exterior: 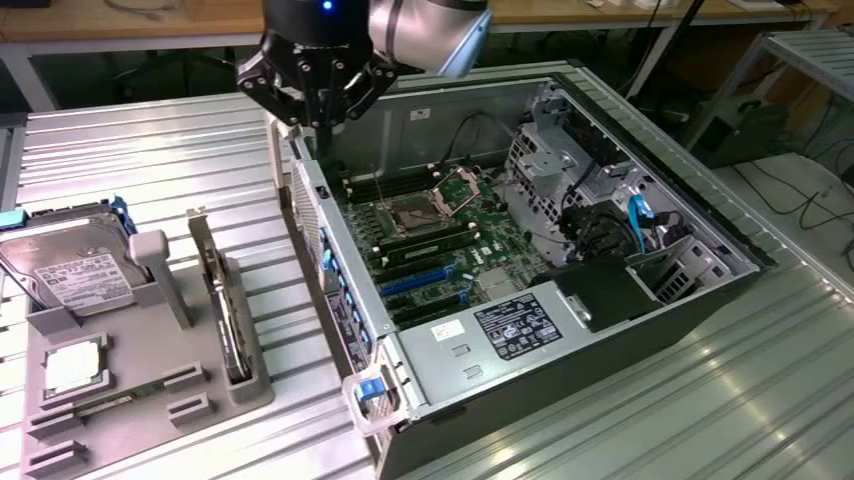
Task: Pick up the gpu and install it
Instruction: 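Reach for the gpu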
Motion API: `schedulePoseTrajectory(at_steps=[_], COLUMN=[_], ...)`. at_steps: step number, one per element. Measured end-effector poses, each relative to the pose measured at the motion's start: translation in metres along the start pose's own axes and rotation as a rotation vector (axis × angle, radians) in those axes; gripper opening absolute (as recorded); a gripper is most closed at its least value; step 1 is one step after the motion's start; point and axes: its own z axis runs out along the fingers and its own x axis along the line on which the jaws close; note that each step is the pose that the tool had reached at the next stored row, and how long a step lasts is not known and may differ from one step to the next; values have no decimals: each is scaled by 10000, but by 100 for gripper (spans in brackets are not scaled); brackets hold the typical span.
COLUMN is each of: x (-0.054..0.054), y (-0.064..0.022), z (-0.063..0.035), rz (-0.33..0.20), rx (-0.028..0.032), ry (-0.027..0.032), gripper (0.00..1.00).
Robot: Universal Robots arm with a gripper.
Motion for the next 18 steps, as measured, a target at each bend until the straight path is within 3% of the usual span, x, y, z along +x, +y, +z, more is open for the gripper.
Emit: schedulePoseTrajectory(at_steps=[9,11,18], x=[409,585,897], y=[-31,-44,-68], z=[-12,-16,-26], rz=[0,0,-1], rx=[-4,-7,-9], ry=[1,-1,2], gripper=[11,11,11])
